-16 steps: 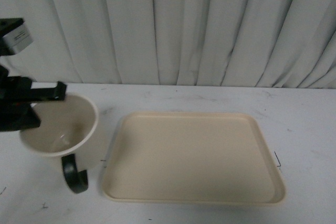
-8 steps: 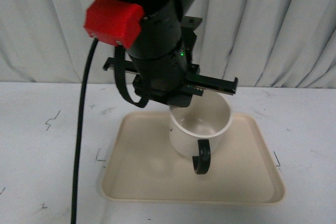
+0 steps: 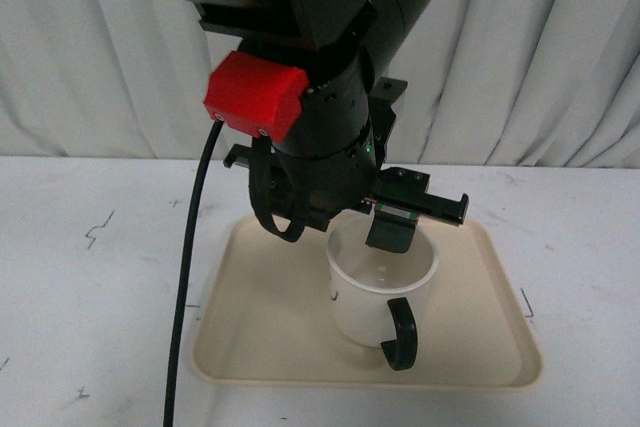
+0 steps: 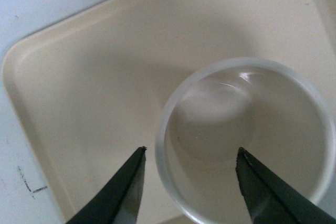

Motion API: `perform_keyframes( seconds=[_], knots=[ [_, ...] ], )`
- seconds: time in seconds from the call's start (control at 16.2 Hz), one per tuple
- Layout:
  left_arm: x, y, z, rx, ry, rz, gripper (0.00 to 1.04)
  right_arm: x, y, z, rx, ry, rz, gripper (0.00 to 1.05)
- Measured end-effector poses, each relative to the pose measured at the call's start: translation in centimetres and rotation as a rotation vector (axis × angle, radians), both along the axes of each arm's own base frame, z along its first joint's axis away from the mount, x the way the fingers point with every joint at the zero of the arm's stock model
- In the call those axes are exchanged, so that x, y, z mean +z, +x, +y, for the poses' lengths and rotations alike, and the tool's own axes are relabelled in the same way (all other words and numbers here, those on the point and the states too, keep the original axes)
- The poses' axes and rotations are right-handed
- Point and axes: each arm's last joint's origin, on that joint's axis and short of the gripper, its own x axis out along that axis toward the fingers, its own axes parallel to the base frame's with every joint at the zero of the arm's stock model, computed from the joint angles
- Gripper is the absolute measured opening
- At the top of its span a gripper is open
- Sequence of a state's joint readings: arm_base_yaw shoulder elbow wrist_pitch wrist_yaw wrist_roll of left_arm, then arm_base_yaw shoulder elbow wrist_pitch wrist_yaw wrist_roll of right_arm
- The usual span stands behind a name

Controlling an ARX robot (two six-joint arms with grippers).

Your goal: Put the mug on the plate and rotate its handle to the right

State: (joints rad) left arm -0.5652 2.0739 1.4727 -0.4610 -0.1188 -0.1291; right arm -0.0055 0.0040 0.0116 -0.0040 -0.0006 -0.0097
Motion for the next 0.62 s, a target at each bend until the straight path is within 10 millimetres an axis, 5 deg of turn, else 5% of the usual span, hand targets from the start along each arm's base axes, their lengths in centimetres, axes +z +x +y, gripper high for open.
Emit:
perform_keyframes(
  seconds=[0.25,0.31,0.37,0.43,0.62],
  knots=[
    [8.3,-4.5,3.9,-0.150,-0.233,-0.468,0.96,0.0,0.0,0.0,0.000,0.000,0.000,0.98],
    [10.7,-5.2,4.4,-0.092,-0.272,-0.716,0.96,0.0,0.0,0.0,0.000,0.000,0.000,0.98],
    [10.7,-6.1,6.1,0.120,-0.269,-0.926,0.83,0.0,0.0,0.0,0.001,0.000,-0.001,0.98],
    [8.1,-7.5,8.3,0.239,-0.222,-0.959,0.72,0.0,0.0,0.0,0.000,0.000,0.001,0.98],
    [5.6,-8.6,10.7,0.303,-0.189,-0.960,0.61,0.0,0.0,0.0,0.000,0.000,0.001,0.98]
  ],
)
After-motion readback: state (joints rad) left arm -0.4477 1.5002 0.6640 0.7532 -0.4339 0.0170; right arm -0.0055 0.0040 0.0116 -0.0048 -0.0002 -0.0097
